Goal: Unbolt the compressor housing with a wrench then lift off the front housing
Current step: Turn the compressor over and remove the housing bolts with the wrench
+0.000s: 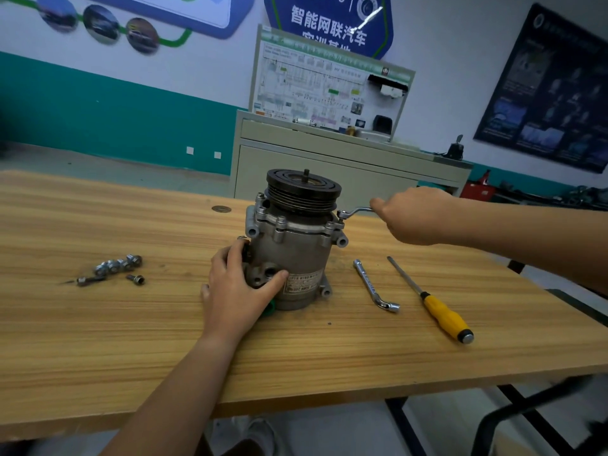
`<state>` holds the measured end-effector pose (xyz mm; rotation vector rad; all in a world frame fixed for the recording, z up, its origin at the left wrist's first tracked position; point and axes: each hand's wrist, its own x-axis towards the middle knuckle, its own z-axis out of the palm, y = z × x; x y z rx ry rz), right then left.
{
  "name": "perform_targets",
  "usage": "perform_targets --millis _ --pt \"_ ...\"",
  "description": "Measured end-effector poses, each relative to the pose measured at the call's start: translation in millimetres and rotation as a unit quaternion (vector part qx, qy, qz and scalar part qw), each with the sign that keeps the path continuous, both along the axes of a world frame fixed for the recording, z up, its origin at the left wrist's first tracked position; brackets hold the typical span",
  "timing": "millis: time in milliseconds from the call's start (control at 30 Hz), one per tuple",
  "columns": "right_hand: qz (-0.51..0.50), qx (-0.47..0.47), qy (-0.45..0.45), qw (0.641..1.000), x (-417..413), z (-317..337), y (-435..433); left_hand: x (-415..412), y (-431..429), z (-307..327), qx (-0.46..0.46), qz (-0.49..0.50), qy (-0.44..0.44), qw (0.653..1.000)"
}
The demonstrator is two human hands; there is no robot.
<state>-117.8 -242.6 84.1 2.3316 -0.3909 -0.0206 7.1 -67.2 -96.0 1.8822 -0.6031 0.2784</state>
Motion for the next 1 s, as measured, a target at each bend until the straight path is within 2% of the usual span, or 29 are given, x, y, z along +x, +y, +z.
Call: perform_targets --millis 167,433,500,567,633,700,867,1000 --pt "-0.008 -0.029 -0.045 0.999 20.0 -8.9 -16.8 0.0 0.6 0.9 0.003 -0.009 0.014 1.0" --pt "0.066 -0.033 -0.122 0.99 62.2 -17.2 -26.0 -0.8 0.9 1.2 0.005 -0.014 0.012 1.0" --pt "0.058 0.01 -0.206 0.977 50.1 -18.0 -25.4 -0.4 0.1 1.1 0.01 -0.01 0.008 1.0" --pt "0.056 0.088 -0.326 0.94 32.7 -14.3 -20.0 -0.9 0.0 1.7 0.01 -0.006 0.002 1.0" --pt "0.054 0.146 -0.386 0.909 12.6 -10.4 -9.4 -2.4 0.6 2.1 0.013 -0.003 -0.005 1.0" --pt "0.043 0.164 -0.358 0.918 -7.8 -8.9 2.1 -3.2 1.6 2.0 0.01 0.0 -0.017 1.0" --pt "-0.052 0.169 -0.214 0.961 -35.2 -12.8 20.1 -4.1 1.3 3.3 0.02 0.009 -0.017 1.0" --pt "-0.066 0.14 -0.17 0.973 -31.7 -18.9 25.0 -3.9 1.2 3.6 0.024 0.012 -0.011 1.0"
